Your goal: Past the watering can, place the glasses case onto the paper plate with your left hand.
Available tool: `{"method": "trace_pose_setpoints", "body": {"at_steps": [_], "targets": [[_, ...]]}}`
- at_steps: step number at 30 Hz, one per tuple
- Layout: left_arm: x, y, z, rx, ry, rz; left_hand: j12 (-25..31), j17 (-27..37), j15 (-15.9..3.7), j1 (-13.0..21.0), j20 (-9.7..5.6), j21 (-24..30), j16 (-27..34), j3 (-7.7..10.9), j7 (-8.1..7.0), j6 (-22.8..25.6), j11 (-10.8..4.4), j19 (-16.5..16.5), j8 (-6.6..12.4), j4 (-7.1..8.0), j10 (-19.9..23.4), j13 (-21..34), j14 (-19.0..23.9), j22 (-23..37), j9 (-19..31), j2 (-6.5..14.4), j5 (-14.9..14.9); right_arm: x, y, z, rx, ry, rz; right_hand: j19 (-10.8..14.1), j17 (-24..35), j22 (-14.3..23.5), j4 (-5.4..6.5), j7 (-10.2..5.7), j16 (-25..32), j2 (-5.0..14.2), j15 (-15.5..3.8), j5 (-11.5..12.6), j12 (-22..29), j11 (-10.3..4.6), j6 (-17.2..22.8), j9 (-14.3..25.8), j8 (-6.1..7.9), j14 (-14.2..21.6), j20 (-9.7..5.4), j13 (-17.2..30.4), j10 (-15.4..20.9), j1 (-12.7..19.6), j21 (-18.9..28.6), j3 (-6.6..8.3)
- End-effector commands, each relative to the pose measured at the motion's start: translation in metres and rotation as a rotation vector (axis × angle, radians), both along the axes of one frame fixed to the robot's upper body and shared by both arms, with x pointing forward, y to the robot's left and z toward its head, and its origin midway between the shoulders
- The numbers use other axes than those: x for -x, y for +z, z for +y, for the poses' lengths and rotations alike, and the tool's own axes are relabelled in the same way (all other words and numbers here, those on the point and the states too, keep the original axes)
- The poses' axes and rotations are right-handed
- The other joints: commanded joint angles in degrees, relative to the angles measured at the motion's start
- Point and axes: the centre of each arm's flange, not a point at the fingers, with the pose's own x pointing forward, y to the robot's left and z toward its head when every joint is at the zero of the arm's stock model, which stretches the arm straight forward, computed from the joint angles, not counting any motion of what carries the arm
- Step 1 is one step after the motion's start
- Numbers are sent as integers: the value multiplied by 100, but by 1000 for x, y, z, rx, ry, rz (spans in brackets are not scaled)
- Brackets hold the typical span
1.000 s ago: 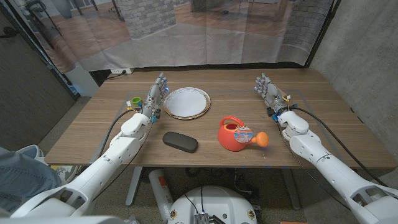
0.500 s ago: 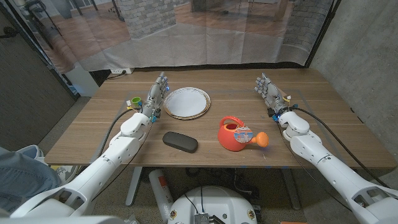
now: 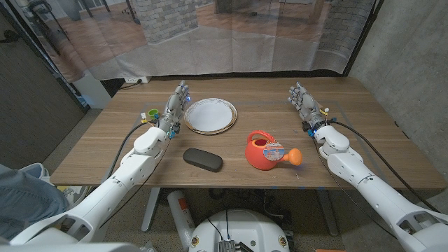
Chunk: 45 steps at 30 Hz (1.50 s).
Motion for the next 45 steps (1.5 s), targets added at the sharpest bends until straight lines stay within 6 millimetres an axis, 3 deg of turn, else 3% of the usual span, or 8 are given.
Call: {"method": "trace_pose_setpoints", "body": {"at_steps": [1,25,45], "targets": [[10,-3,8,-19,8,-14,21,15,14,49,-148,7,32,30,-5,-14,4,-416,23,-7,-49,18,-239,14,33,6,-24,0,6,-1,6,-7,-18,77,25,15,-41,14,42,19,10,-18,20,7,29,22,29,52,-91,17,45,34,-25,3],[34,-7,16,-54,26,-79,33,16,22,69,-109,16,46,16,-18,32,-17,-395,29,-9,-4,19,-194,17,35,34,-51,-3,14,3,8,-10,-32,109,27,17,-56,11,46,27,7,-30,20,-12,38,23,30,70,-97,17,51,39,-67,-8],[53,-7,16,-86,44,-118,42,17,5,85,-81,22,59,0,-34,80,-43,-377,37,-13,38,20,-139,18,35,48,-71,2,8,0,-3,-8,-32,138,27,18,-65,0,48,36,2,-35,26,-15,60,24,36,89,-97,18,71,41,-99,-14]]}}
